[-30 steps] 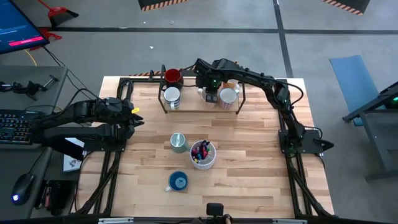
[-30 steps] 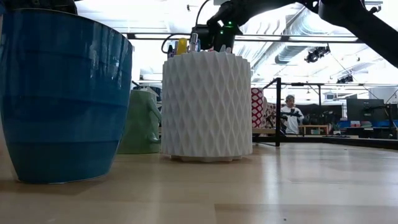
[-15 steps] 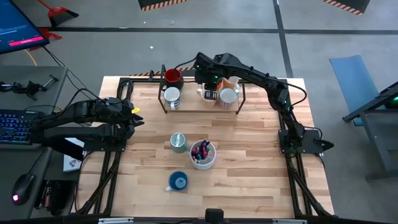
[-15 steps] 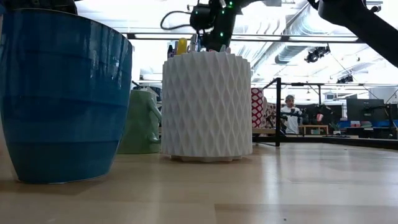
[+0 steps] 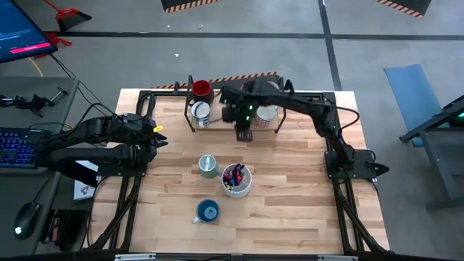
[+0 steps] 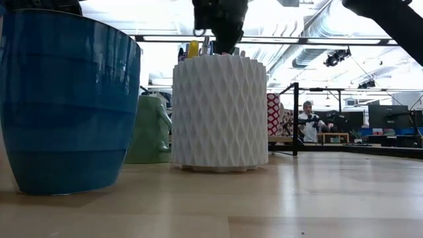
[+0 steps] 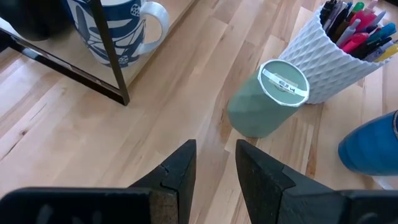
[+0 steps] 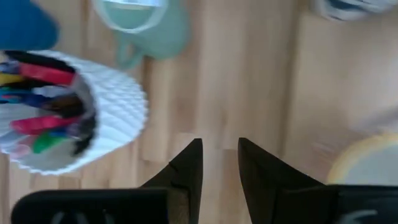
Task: Place coffee mugs
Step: Prepare the green mug
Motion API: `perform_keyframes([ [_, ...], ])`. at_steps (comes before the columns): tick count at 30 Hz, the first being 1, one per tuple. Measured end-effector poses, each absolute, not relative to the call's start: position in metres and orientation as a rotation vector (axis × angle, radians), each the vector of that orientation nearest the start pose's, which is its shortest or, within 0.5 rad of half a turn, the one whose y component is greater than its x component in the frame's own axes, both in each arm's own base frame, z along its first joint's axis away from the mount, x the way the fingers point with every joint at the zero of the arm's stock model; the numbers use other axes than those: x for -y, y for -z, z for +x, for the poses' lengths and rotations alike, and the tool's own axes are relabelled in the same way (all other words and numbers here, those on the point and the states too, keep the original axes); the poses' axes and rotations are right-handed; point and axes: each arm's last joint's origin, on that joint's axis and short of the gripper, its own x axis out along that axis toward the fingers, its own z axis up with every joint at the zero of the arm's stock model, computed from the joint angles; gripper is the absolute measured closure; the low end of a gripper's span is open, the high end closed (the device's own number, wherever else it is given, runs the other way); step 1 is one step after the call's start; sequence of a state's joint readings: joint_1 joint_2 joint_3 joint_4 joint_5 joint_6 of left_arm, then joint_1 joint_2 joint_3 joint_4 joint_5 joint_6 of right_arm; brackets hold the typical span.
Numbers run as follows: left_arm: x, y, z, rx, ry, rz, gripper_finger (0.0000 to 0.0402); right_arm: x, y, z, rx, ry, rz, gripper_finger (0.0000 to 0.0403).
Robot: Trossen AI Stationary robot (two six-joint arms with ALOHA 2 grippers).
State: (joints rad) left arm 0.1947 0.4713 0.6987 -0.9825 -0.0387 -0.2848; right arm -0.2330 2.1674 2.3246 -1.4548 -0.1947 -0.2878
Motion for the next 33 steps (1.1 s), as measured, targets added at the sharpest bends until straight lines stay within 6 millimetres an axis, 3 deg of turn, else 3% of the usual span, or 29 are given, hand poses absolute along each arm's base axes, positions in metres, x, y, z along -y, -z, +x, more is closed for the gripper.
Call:
perform_keyframes([
  [4,-0.017,-0.271,0.079,-0.719,-0.329,-0.329,0.0298,0.060,-0.319,0.425,-1.270,-0.206,-0.033,0.0322],
  [9,-0.017,-0.271,0.079,-0.719,-0.329,-0.329,0.0298,0.026,-0.309,0.422,-1.382,-0.228,-0.122,0.0322],
  [22,-0.017,-0.271,0.079,-0.719,-0.328,-0.329,0.0298,-0.006,-0.303,0.415,-1.492,-0.142,-0.111,0.0322],
  [26,-0.017,-0.271,0.078,-0.721,-0.328,-0.328,0.0298,-0.012,-0.312,0.411,-1.472,-0.118,-0.153,0.0322],
  [33,-0.016,-0.268,0.076,-0.753,-0.332,-0.329,0.0298,-0.007,-0.355,0.385,-1.362,0.020,-0.129,0.0323],
])
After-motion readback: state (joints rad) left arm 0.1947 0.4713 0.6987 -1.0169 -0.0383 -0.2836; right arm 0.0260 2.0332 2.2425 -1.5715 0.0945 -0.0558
